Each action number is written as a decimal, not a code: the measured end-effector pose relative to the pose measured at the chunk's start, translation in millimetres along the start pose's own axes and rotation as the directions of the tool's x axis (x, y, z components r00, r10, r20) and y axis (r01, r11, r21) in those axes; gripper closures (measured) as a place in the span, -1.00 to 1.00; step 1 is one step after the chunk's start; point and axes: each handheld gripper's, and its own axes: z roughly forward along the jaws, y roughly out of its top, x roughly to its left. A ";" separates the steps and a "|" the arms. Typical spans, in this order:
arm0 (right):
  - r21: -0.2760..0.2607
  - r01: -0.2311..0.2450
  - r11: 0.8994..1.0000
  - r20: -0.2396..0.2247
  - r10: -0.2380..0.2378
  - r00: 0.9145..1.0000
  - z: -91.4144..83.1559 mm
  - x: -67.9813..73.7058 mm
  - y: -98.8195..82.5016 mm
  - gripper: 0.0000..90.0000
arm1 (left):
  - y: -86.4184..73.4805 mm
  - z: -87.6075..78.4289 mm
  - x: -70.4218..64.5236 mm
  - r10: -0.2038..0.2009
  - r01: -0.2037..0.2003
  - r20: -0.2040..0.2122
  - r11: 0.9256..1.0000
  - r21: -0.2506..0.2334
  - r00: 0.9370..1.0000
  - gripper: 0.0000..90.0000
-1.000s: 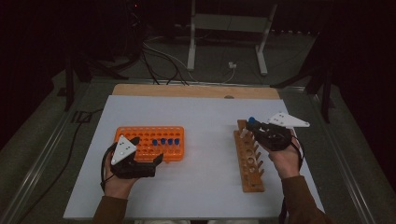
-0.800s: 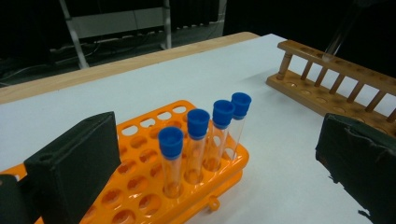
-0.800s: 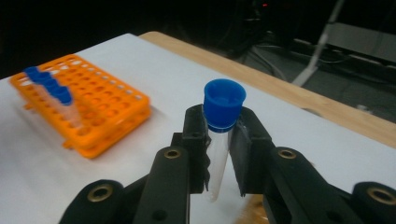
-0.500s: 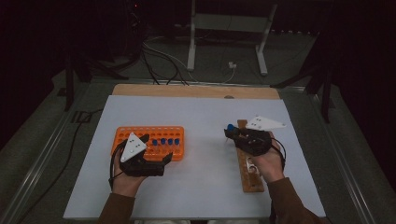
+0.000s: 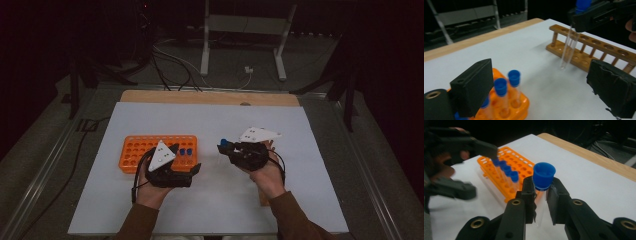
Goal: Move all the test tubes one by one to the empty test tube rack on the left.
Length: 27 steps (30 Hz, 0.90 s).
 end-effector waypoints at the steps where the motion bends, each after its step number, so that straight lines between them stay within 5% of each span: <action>1: -0.002 0.004 1.000 -0.007 -0.004 1.000 1.4 2.2 0.8 0.71 | 0.2 1.8 -1.2 0.003 -0.003 0.010 1.000 0.003 1.000 -0.67; 3: 0.000 0.012 1.000 -0.016 -0.012 1.000 4.0 6.3 2.1 0.71 | 1.1 5.3 -3.6 0.007 -0.007 0.013 1.000 0.011 1.000 -0.61; 6: 0.000 0.017 1.000 -0.032 -0.017 0.999 7.3 11.6 3.7 0.71 | 2.1 9.6 -6.2 0.013 -0.013 0.026 1.000 0.020 1.000 -0.17; 12: 0.003 0.024 1.000 -0.058 -0.024 0.998 12.7 20.2 3.9 0.71 | 2.1 17.9 -11.9 0.042 -0.044 0.065 0.998 0.036 0.997 0.25; 27: 0.001 0.033 0.999 -0.091 -0.033 0.995 17.4 27.7 3.5 0.71 | 3.0 20.9 -13.8 0.032 -0.034 0.112 0.999 0.015 0.993 0.64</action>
